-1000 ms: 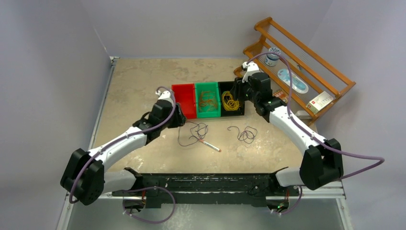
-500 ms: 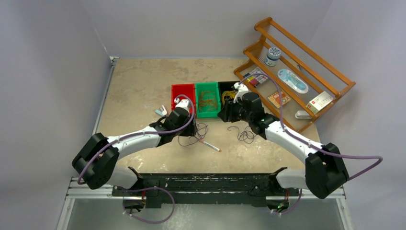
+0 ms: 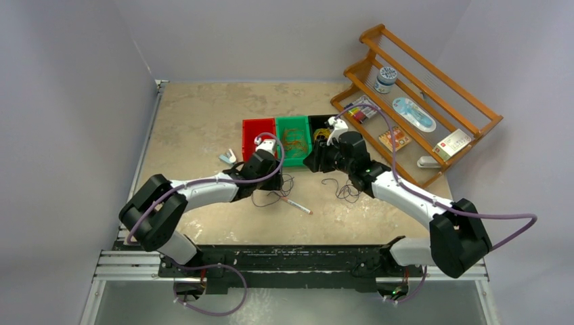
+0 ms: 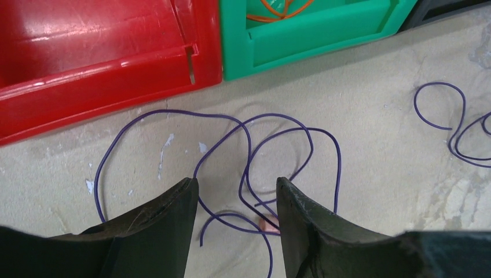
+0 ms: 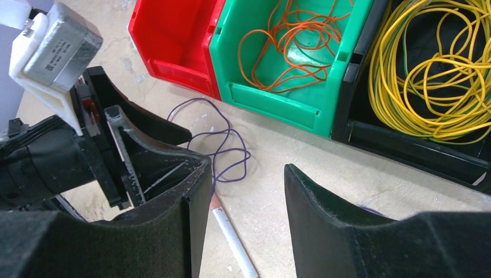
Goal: Untangle the cables
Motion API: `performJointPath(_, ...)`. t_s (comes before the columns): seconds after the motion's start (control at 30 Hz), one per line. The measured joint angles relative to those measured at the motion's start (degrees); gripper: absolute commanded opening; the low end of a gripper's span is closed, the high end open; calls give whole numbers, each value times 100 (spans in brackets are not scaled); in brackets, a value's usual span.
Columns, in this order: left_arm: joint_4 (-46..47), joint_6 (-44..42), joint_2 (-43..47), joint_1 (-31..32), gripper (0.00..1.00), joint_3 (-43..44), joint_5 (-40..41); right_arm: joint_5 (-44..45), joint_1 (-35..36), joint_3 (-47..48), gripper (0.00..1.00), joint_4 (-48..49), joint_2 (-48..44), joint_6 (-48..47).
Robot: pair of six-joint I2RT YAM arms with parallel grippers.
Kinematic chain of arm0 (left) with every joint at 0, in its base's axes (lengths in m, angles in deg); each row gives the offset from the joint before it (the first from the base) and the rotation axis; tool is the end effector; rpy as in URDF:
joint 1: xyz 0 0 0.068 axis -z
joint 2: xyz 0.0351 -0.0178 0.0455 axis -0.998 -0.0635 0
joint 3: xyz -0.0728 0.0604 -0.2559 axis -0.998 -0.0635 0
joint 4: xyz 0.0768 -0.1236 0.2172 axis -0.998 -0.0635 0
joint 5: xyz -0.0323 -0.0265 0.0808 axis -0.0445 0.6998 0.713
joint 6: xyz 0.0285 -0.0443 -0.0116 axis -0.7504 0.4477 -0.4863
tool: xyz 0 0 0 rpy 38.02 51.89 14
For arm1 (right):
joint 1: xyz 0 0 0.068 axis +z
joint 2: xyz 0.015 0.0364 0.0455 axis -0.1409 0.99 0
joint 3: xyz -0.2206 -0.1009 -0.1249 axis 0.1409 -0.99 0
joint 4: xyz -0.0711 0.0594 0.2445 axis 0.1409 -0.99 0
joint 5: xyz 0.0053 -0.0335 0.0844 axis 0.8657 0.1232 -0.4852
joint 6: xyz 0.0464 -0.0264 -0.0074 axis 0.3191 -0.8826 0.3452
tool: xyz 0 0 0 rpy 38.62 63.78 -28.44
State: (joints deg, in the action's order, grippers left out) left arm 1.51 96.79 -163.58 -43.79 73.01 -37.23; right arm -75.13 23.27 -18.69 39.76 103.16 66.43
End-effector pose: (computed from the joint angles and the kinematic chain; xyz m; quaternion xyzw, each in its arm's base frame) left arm 0.2273 -0.2014 0.1703 0.0254 0.9197 -0.1878 0.3438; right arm 0.2480 0.1573 0.2527 -0.0895 0.8187 0.3181 0.4697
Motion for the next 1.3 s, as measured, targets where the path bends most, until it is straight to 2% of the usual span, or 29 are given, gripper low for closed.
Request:
performJointPath(0.17, 57, -98, -310, 0, 41, 157, 68, 35, 0, 0, 52, 2, 4, -2)
performJointPath(0.33, 76, -181, -474, 0, 19, 219, 105, 103, 0, 0, 52, 0, 4, -4)
performJointPath(0.53, 61, -232, -439, 0, 0, 232, 105, 181, 0, 0, 52, 2, 4, -20)
performJointPath(0.63, -50, -234, -203, 0, 0, 232, 125, 273, 0, 0, 52, 2, 4, -26)
performJointPath(0.9, -466, -249, 1113, 0, 0, 262, 468, 354, 0, -9, 54, 181, -131, -74)
performJointPath(0.93, -503, -256, 1222, 0, 3, 273, 516, 306, 0, -11, 54, 256, -155, -79)
performJointPath(1.03, -581, -339, 1362, 0, 24, 310, 588, 168, 0, -15, 55, 426, -162, -85)
performJointPath(1.1, -610, -404, 1300, 0, 32, 341, 560, 107, 0, -57, 55, 516, -162, -83)
performJointPath(1.3, -570, -380, 970, 11, 40, 358, 109, 229, 2, -133, 56, 505, -162, -35)
